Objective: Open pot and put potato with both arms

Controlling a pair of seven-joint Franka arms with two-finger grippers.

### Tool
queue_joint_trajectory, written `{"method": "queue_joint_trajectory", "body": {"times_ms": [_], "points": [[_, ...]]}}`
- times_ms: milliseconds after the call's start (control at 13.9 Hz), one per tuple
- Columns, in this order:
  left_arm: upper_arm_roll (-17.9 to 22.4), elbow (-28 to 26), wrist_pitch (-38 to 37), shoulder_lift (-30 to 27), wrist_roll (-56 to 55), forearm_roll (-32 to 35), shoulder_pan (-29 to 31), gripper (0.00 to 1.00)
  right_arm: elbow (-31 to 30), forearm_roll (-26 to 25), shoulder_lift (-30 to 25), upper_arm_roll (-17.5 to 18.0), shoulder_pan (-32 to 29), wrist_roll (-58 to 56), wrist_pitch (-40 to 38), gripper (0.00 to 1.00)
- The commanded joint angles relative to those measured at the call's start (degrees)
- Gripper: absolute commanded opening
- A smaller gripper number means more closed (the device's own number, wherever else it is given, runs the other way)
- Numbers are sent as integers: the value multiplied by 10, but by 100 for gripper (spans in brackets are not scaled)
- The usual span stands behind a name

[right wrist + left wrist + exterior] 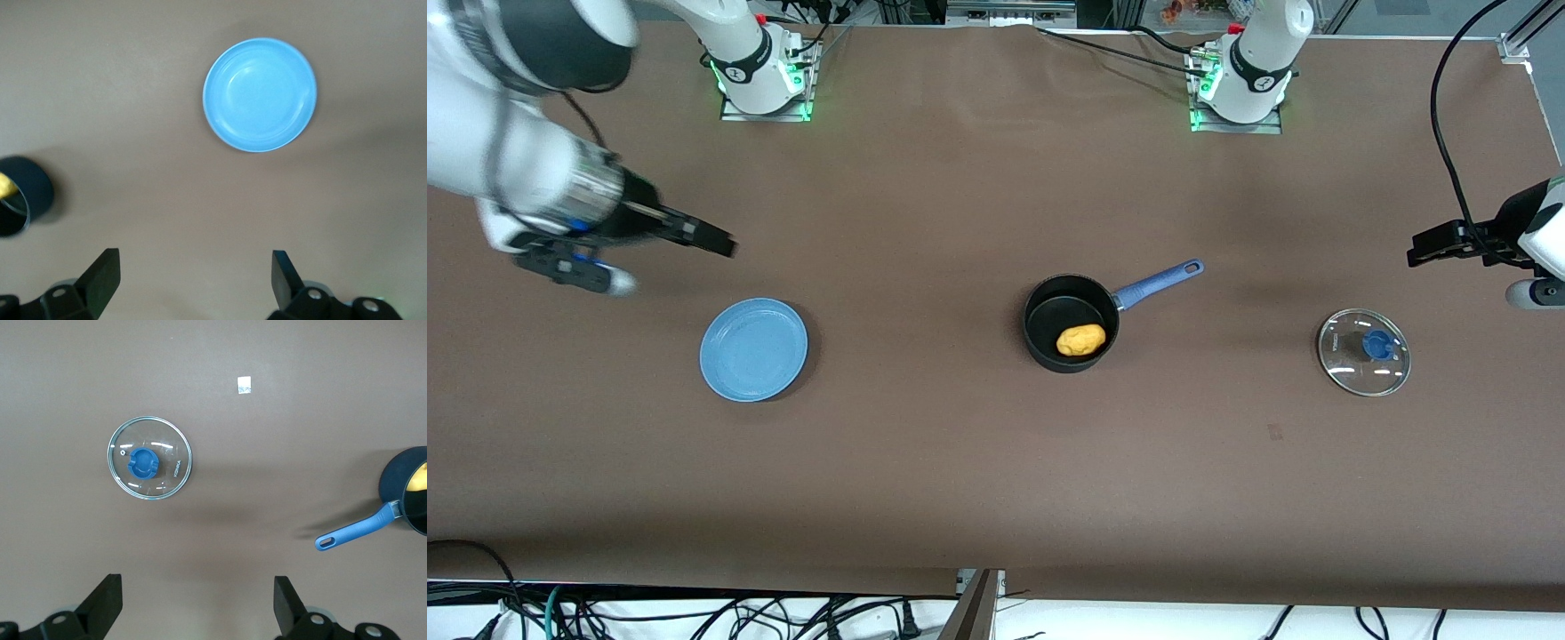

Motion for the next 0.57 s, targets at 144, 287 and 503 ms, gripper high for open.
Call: {"method": "queue_joint_trajectory", "body": {"times_ms": [144,287,503], "points": [[1,12,-10,5,-5,-10,-2,100,-14,-59,-11,26,-34,-93,1,100],[1,12,-10,5,-5,-10,-2,100,-1,-83,-9,181,-180,-97,-1,100],[2,12,-10,5,-5,-10,-1,100,4,-88,-11,233,-246,-108,-7,100]]}}
